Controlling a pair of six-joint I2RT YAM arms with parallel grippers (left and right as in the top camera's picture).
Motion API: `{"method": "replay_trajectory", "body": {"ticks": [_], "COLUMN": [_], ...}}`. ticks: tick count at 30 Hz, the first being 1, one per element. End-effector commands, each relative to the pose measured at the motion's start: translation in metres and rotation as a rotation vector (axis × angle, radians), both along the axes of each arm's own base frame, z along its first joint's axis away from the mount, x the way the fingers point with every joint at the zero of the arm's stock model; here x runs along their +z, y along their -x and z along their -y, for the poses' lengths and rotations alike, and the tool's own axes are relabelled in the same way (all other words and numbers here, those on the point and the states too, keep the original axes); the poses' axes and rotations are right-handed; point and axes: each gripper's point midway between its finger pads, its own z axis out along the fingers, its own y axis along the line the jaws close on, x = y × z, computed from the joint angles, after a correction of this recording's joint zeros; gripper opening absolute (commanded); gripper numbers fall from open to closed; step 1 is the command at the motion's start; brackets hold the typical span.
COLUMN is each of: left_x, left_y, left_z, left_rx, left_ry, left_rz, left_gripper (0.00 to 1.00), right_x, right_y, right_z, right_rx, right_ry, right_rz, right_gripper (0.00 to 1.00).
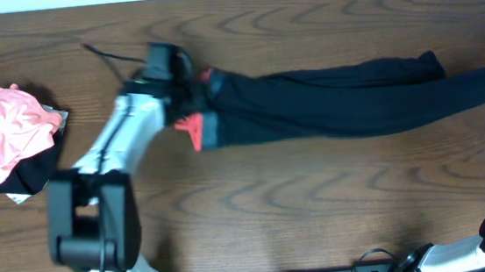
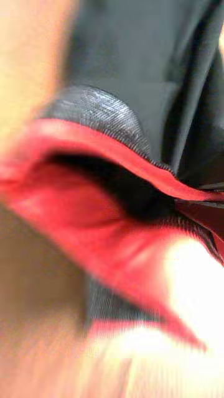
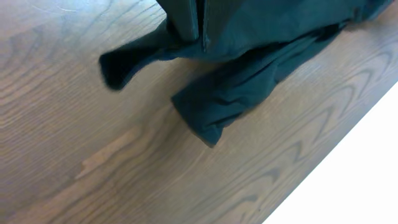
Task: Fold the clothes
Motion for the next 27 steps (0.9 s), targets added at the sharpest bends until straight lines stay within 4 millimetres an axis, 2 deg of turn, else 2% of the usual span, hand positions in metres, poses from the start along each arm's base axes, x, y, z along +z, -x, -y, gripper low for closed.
{"method": "replay_trajectory", "body": {"ticks": [1, 3, 5, 12, 15, 18, 24, 27], "left_x": [0.082, 0.098, 0.099, 0.055, 0.046, 0.044, 0.042, 0.04], "left_y": [-0.026, -0.021, -0.007, 0.088, 0.114, 0.123, 0.138, 0.149], "left_z": [-0.047, -0.057, -0.058, -0.046, -0.042, -0.043, -0.045, -0.046], "left_rx": [0.072, 0.071, 0.067, 0.021, -0.023, -0.054, -0.058, -0.059], "left_ry": [-0.032, -0.014, 0.002, -0.019, -0.034, -0.048, -0.057, -0.058], "left_rz": [0.209, 0.23, 0.19, -0.228, -0.328, -0.355, -0.415, -0.463], "left_gripper": [0.06, 0.06, 0.06, 0.06, 0.06, 0.06, 0.06, 0.06], "right_x": [-0.008, -0.01, -0.015, -0.039, -0.049, -0.055, -0.079, -0.093], "right_y": [-0.001, -0.002, -0.001, 0.007, 0.009, 0.009, 0.032, 0.035], "right_z": [0.0, 0.001, 0.0, -0.005, -0.004, -0.004, 0.007, 0.007], "right_rx": [0.006, 0.006, 0.006, 0.002, -0.004, -0.004, -0.059, -0.069], "right_ry": [0.006, 0.002, -0.009, -0.079, -0.092, -0.102, -0.064, -0.071], "right_rz": [-0.024, -0.028, -0.04, -0.126, -0.161, -0.172, -0.326, -0.345], "right_gripper": [0.01, 0.01, 0.01, 0.02, 0.02, 0.03, 0.03, 0.03]}}
